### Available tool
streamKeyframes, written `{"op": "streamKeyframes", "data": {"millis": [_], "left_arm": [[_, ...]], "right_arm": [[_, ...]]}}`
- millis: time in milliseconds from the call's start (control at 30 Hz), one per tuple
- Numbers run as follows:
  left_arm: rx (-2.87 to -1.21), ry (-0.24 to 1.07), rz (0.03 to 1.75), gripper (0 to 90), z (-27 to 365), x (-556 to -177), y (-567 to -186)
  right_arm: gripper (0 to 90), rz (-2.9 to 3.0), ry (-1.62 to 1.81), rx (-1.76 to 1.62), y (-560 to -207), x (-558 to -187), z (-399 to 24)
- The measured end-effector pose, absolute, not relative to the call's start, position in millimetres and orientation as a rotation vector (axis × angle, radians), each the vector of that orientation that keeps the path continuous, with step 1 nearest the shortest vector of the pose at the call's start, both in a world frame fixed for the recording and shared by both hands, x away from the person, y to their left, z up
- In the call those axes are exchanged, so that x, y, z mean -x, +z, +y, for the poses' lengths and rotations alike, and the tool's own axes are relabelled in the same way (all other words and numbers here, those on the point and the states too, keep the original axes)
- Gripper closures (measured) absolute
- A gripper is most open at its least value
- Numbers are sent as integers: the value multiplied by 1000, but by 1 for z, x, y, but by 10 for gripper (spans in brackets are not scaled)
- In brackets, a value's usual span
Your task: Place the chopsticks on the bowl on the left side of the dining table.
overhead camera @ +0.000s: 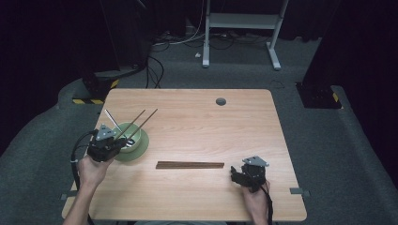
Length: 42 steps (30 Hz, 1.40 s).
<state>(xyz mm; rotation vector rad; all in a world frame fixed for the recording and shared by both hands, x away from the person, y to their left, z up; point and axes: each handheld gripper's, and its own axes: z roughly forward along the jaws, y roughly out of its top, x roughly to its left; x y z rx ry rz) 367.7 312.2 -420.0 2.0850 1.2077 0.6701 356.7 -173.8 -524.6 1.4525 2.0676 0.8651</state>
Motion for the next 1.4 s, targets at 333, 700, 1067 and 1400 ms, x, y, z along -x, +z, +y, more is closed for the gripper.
{"op": "streamKeyframes", "data": {"millis": [333, 700, 1067, 1400], "left_arm": [[-2093, 697, 1258, 840, 325, -366, -429], [-2114, 722, 1284, 840, 332, -365, -434], [-2138, 758, 1296, 839, 333, -365, -437], [-2144, 750, 1320, 837, 335, -369, -440]], "right_arm": [[229, 2068, 865, -1450, -525, -357, -174], [229, 2068, 865, -1450, -525, -357, -174], [229, 2068, 865, -1450, -525, -357, -174], [229, 2069, 864, -1449, -525, -357, -174]]}}
